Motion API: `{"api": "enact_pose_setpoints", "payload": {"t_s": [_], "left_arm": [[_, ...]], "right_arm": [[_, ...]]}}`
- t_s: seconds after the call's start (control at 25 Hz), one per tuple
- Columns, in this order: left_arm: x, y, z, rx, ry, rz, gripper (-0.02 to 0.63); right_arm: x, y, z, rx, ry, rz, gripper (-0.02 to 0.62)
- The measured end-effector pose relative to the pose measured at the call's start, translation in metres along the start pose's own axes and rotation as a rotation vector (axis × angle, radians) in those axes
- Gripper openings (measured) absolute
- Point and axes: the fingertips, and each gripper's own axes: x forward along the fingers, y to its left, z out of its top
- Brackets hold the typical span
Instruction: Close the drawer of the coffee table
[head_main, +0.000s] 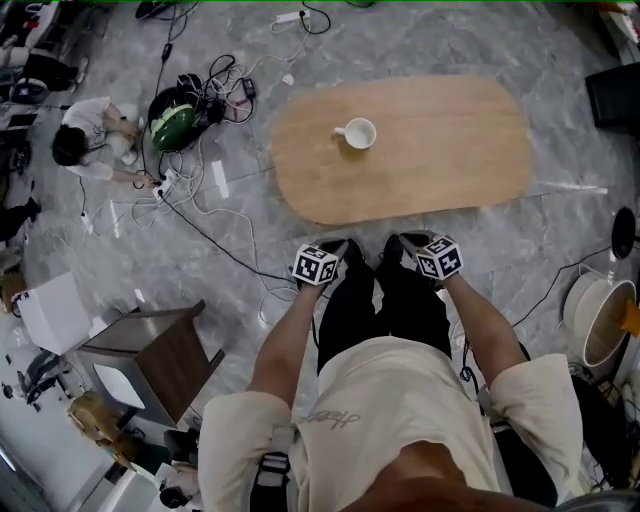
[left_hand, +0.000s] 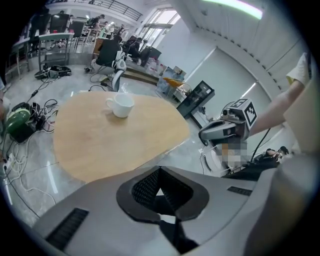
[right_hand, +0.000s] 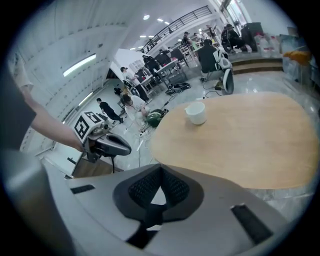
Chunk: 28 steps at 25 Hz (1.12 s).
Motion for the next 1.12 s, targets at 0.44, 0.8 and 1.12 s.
{"api": "enact_pose_setpoints", "payload": {"t_s": [0.44,0.8,1.12], "left_arm": [[-0.077,-0.052,0.056,0.017,-0.194,-0.008,0.005],[-0.155,-0.065,0.100,0.048,-0.357,0.041,0.005],[-0.236,-0.088,0.158,0.124,-0.559,0.093,0.005]], "right_arm": [[-0.060,0.069,0.050,-0.006,-0.157,0.057,-0.005],[-0.103,0.129,0.100,-0.216,-0.233,0.012,-0.005],[-0.147,0.169,0.149,-0.398,-0.340,-0.037,-0.005]]}}
